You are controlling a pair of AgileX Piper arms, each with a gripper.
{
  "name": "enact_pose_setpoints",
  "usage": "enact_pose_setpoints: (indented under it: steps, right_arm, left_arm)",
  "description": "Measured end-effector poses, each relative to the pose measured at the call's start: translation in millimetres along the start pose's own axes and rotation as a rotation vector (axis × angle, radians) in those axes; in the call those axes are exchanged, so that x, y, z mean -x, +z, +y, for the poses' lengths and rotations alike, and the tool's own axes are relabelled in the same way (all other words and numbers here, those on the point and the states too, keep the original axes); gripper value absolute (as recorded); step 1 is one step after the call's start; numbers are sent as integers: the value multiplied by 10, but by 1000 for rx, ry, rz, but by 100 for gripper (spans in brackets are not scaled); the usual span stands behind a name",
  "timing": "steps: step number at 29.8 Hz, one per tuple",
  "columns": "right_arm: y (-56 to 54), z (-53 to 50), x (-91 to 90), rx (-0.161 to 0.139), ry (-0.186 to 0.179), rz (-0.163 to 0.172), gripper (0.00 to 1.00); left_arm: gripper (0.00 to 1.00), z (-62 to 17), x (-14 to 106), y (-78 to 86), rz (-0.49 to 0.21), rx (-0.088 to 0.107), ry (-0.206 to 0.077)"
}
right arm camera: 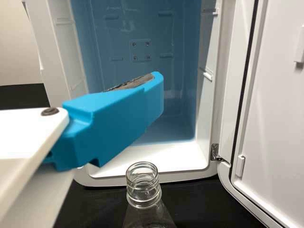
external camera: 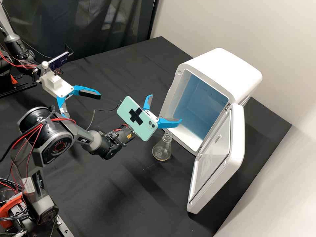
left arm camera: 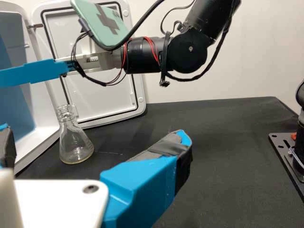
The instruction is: Place the flask in the incubator
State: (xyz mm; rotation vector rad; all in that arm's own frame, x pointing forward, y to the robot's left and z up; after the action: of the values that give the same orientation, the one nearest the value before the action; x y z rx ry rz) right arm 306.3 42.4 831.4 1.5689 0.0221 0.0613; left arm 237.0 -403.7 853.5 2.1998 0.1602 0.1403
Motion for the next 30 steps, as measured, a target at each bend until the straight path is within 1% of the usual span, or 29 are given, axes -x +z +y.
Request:
enact_pose_setpoints:
  steps: [2, 5, 7, 9, 15, 18, 21, 23, 26, 29, 30]
  right_arm:
    - [0, 0, 0, 0, 0, 0, 100]
    - [0, 0, 0, 0, 0, 0, 100]
    - [0, 0, 0, 0, 0, 0, 100]
    - [0, 0, 0, 0, 0, 0, 100]
    - [0, 0, 0, 0, 0, 0, 100]
    - [0, 0, 0, 0, 0, 0, 100]
    - [0, 0, 0, 0, 0, 0, 100]
    - [0, 0, 0, 0, 0, 0, 100]
    - [0, 0, 0, 0, 0, 0, 100]
    - [0, 0, 0, 0, 0, 0, 100]
    - [0, 0, 0, 0, 0, 0, 100]
  left_arm:
    - [100, -30, 28, -13, 1, 0, -9]
    - [100, -54, 54, -25, 6, 2, -13]
    - [100, -60, 77, -35, 11, 2, -14]
    - [100, -54, 86, -47, 14, 2, -4]
    - [100, -57, 90, -54, 19, 5, -3]
    - [100, -59, 86, -28, 19, 5, -2]
    - [100, -58, 84, 18, 5, -11, -2]
    - [100, -35, 92, 44, 2, -14, 11]
    - [100, -1, 107, 78, -5, -30, 26]
    - [100, 30, 120, 77, 2, -29, 42]
    - [100, 34, 122, 76, 4, -27, 43]
